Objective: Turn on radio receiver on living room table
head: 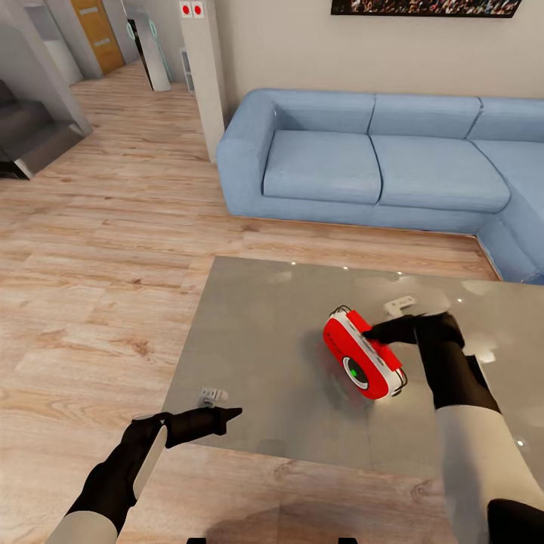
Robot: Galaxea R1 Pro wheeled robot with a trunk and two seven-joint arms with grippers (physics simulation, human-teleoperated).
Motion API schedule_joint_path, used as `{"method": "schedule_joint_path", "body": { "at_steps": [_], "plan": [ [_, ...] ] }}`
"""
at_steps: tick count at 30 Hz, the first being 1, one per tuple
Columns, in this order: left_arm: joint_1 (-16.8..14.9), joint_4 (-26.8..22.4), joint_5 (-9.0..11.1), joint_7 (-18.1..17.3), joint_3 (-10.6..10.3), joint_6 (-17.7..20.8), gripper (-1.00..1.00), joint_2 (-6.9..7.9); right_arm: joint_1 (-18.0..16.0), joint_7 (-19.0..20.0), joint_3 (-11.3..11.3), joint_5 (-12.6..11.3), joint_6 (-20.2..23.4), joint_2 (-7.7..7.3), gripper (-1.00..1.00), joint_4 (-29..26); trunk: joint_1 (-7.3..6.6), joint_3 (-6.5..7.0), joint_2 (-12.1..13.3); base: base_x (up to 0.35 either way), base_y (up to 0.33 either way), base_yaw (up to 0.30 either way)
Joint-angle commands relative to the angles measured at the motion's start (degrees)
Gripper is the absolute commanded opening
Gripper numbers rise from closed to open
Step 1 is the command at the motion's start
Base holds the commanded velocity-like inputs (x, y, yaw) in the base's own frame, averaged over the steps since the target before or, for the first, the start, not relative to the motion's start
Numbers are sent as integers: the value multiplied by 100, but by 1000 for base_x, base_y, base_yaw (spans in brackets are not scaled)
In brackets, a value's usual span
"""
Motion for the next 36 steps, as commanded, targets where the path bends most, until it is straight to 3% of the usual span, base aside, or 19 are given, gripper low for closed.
{"method": "schedule_joint_path", "body": {
  "at_steps": [1, 13, 19, 24, 31, 36],
  "plan": [
    [0, -5, 0, 0, -2, 0, -100, 0, 0, 105, 2, 12, 89, -8, 100, -116, 0, 0, 0, 0, 0, 0],
    [0, -20, 0, -3, -5, 39, -100, 0, 27, 540, 12, 276, 623, -49, 100, -898, 0, 0, 0, 0, 0, 0],
    [0, -23, 0, 0, -5, 73, -100, 0, 15, 1241, 15, 849, 758, -105, 100, -1587, 0, 0, 0, 0, 0, 0],
    [0, -27, -2, 103, 3, 92, -100, -6, 60, 1665, 1, 1348, 767, -116, 100, -1793, 0, 0, 0, 0, 0, 0],
    [0, -32, 2, 316, 4, 97, -100, -47, 208, 1761, -40, 1495, 775, -131, 100, -1845, 0, 0, 0, 0, 0, 0],
    [0, -103, 3, 359, 4, 115, -100, -82, 366, 1779, -313, 1500, 771, -193, 100, -1964, 0, 0, 0, 0, 0, 0]
  ]
}}
